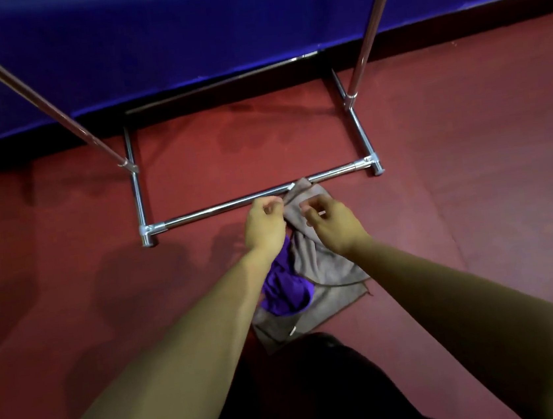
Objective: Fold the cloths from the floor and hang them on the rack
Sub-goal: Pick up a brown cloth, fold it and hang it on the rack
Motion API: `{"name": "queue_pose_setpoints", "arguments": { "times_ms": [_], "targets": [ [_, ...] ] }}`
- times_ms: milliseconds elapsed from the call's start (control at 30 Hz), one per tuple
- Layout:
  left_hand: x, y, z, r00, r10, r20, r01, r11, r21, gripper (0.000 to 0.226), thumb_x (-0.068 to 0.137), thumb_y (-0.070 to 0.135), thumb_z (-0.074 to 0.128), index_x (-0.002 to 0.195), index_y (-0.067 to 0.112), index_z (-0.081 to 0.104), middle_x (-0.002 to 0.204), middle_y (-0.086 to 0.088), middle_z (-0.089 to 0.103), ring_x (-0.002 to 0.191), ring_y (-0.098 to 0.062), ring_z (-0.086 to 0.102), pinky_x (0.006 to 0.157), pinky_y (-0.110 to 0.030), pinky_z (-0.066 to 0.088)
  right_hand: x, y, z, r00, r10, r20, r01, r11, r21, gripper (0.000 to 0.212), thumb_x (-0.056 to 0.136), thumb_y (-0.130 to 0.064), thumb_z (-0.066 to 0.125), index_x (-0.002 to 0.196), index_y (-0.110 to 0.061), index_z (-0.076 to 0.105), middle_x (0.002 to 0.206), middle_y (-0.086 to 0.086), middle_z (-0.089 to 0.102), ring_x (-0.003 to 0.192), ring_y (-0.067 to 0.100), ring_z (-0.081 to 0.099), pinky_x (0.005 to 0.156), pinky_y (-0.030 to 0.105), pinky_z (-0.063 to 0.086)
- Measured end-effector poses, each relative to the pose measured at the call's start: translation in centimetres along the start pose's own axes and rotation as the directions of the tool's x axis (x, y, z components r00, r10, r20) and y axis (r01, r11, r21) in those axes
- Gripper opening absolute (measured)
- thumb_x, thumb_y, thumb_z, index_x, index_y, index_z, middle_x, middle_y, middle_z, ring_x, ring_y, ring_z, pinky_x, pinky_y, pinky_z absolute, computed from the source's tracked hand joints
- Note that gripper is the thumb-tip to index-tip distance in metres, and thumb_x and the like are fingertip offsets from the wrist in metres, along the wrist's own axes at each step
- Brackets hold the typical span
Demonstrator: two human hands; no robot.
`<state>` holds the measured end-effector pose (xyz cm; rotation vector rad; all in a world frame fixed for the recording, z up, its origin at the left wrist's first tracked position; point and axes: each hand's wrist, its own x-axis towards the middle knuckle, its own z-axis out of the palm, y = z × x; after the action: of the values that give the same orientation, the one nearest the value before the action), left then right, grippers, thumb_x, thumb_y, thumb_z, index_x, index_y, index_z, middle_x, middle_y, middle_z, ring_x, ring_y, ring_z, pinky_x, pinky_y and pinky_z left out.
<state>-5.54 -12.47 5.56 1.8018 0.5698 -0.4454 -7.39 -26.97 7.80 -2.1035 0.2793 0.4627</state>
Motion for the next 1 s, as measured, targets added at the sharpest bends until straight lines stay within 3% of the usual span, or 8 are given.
{"name": "queue_pose_setpoints", "arguments": {
  "times_ms": [200, 300, 500, 600, 700, 833, 933, 1000],
  "targets": [
    [3.1, -8.3, 3.2, 0.983, -0.183, 0.033, 0.181, 0.982, 0.048, 0.013, 0.078, 0.044, 0.06, 0.081, 0.034, 0.069, 0.097, -0.008, 0.076, 0.094, -0.032, 0.073, 0.089, -0.053, 0.058, 1.2, 6.3, 4.5, 0.981, 0.178, 0.075, -0.179, 0.984, -0.001, 0.032, 0.095, -0.041, 0.06, 0.112, -0.015, 0.066, 0.096, -0.005, 0.069, 0.095, 0.014, 0.065, 0.082, 0.024, 0.044],
    [3.2, -10.1, 4.9, 0.97, -0.243, 0.028, 0.237, 0.961, 0.144, 0.023, 0.082, 0.04, 0.069, 0.098, 0.023, 0.073, 0.103, -0.009, 0.076, 0.1, -0.03, 0.072, 0.093, -0.046, 0.057, 1.9, 9.9, 6.4, 0.973, 0.224, 0.057, -0.222, 0.974, -0.042, 0.031, 0.091, -0.039, 0.065, 0.11, -0.015, 0.067, 0.101, 0.0, 0.073, 0.102, 0.018, 0.067, 0.093, 0.032, 0.049],
    [3.1, -11.6, 6.2, 0.939, -0.339, -0.061, 0.339, 0.878, 0.339, 0.049, 0.085, 0.038, 0.076, 0.12, 0.008, 0.064, 0.124, -0.014, 0.068, 0.119, -0.031, 0.063, 0.1, -0.035, 0.049, 2.3, 13.6, 7.6, 0.933, 0.304, -0.192, -0.324, 0.943, -0.08, 0.045, 0.083, -0.038, 0.069, 0.12, -0.015, 0.061, 0.129, 0.009, 0.052, 0.123, 0.026, 0.05, 0.106, 0.039, 0.043],
    [3.1, -12.3, 6.4, 0.929, -0.37, -0.03, 0.355, 0.863, 0.359, 0.042, 0.084, 0.039, 0.077, 0.112, 0.009, 0.071, 0.117, -0.013, 0.073, 0.113, -0.032, 0.066, 0.095, -0.035, 0.052, 1.8, 15.0, 7.5, 0.884, 0.439, -0.162, -0.458, 0.883, -0.105, 0.059, 0.078, -0.043, 0.069, 0.129, -0.019, 0.053, 0.136, 0.009, 0.041, 0.131, 0.032, 0.042, 0.11, 0.042, 0.04],
    [3.1, -12.2, 6.9, 0.928, -0.372, -0.009, 0.354, 0.875, 0.33, 0.033, 0.088, 0.035, 0.068, 0.101, 0.004, 0.072, 0.109, -0.019, 0.074, 0.105, -0.037, 0.068, 0.088, -0.038, 0.053, 1.3, 15.5, 7.9, 0.859, 0.496, -0.124, -0.504, 0.863, -0.04, 0.055, 0.081, -0.038, 0.067, 0.13, -0.018, 0.052, 0.134, 0.013, 0.041, 0.131, 0.033, 0.041, 0.113, 0.042, 0.037],
    [2.1, -11.3, 7.3, 0.914, -0.401, 0.059, 0.398, 0.916, 0.049, 0.03, 0.081, 0.037, 0.058, 0.089, 0.011, 0.069, 0.095, -0.014, 0.074, 0.096, -0.036, 0.071, 0.089, -0.047, 0.058, 0.4, 15.0, 8.3, 0.934, 0.303, -0.188, -0.306, 0.952, 0.017, 0.047, 0.078, -0.022, 0.059, 0.124, -0.015, 0.058, 0.132, 0.011, 0.041, 0.127, 0.031, 0.04, 0.111, 0.034, 0.033],
    [1.3, -10.3, 7.2, 0.924, -0.375, 0.068, 0.379, 0.923, -0.06, 0.021, 0.089, 0.031, 0.056, 0.09, 0.014, 0.07, 0.081, -0.002, 0.07, 0.078, -0.022, 0.067, 0.077, -0.034, 0.056, 0.2, 14.4, 8.4, 0.991, 0.128, 0.047, -0.122, 0.987, -0.107, 0.069, 0.069, -0.023, 0.062, 0.136, -0.022, 0.048, 0.145, 0.007, 0.033, 0.134, 0.029, 0.028, 0.114, 0.035, 0.018],
    [0.7, -9.3, 6.9, 0.928, -0.366, 0.071, 0.373, 0.921, -0.117, 0.02, 0.087, 0.028, 0.058, 0.089, 0.014, 0.072, 0.075, -0.001, 0.07, 0.073, -0.021, 0.067, 0.073, -0.034, 0.055, 0.1, 13.6, 8.7, 0.987, 0.036, 0.157, -0.014, 0.99, -0.139, 0.074, 0.07, -0.027, 0.067, 0.14, -0.021, 0.043, 0.143, 0.005, 0.038, 0.133, 0.028, 0.032, 0.117, 0.036, 0.02]
  ]
}}
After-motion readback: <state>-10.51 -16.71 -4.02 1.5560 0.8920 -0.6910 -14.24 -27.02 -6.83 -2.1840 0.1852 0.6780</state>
